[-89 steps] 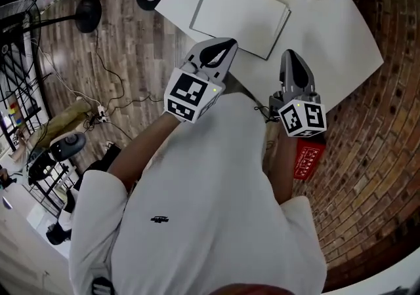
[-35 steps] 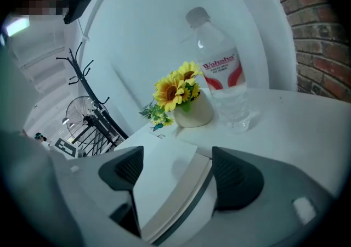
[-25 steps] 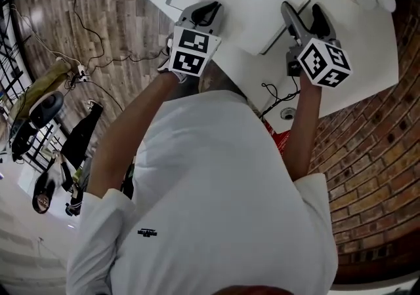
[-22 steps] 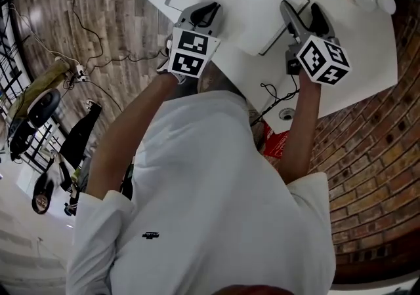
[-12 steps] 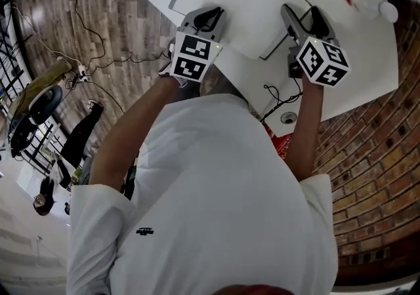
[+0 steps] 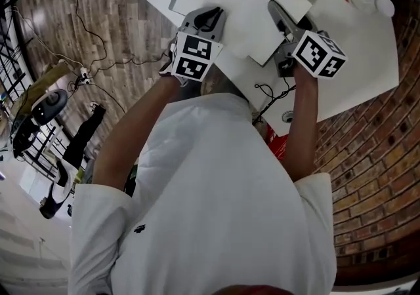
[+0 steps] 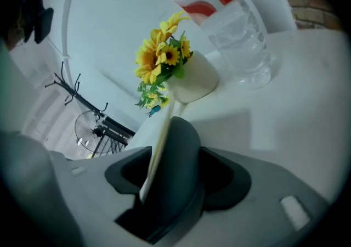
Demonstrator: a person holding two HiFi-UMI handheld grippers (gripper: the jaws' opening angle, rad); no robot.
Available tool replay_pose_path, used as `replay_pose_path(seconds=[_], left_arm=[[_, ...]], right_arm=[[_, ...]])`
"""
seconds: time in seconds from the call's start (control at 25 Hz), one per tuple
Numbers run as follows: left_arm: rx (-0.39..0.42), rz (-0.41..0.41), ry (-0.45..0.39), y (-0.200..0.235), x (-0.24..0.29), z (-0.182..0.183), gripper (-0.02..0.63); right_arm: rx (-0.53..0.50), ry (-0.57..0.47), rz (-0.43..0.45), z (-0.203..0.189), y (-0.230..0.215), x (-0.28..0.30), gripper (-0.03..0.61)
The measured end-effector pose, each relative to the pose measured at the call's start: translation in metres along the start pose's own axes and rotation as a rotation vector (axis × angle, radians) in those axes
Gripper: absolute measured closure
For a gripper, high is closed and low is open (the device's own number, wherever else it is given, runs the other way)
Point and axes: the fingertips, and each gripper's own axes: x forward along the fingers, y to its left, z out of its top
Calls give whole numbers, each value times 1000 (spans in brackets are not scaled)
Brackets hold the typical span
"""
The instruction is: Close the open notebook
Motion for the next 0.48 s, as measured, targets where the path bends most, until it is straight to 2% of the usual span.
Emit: replay_pose_path(seconds=[0.32,0.48], left_arm=[[-13,-9,-14,0,-4,2,583],[-27,-18,-15,0,-2,0,583]], right_arm=[[-45,17,-62,3,-5,-11,290],[-23,-14,-69,12,-5,-20,322]])
